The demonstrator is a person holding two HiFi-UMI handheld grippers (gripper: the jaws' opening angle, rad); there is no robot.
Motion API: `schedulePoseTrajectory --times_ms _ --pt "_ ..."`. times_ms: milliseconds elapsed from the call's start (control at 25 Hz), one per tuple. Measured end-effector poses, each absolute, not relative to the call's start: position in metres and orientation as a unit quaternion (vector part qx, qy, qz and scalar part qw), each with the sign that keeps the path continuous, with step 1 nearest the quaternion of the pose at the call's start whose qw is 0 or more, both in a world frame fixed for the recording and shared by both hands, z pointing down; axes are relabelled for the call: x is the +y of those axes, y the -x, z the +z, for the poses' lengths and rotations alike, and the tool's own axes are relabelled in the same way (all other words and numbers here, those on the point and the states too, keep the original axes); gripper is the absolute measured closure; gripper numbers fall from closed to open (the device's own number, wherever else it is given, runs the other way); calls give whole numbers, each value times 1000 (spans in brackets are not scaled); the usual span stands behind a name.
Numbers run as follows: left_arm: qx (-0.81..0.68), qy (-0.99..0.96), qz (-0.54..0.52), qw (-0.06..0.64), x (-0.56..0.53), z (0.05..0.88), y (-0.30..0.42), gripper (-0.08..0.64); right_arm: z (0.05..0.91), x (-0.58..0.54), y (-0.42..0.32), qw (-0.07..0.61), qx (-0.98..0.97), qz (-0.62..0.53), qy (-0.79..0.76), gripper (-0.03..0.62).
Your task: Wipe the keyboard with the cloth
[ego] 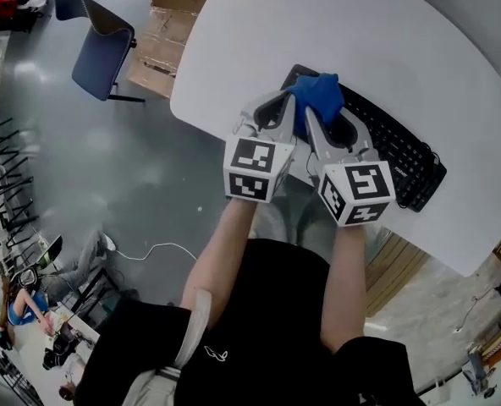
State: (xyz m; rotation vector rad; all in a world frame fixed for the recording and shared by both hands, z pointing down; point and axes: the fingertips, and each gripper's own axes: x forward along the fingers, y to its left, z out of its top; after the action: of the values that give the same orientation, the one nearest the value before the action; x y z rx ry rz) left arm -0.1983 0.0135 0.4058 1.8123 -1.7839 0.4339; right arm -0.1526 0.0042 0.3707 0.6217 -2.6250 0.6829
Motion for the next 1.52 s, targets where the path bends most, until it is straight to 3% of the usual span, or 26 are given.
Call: schedulePoseTrajectory --times_ms 440,1520 --pt "-654 -661 195 312 45 443 228 563 424 45 188 218 -920 267 -188 502" --pt "-593 -709 237 298 29 455 148 563 445 41 108 215 -893 296 -263 500"
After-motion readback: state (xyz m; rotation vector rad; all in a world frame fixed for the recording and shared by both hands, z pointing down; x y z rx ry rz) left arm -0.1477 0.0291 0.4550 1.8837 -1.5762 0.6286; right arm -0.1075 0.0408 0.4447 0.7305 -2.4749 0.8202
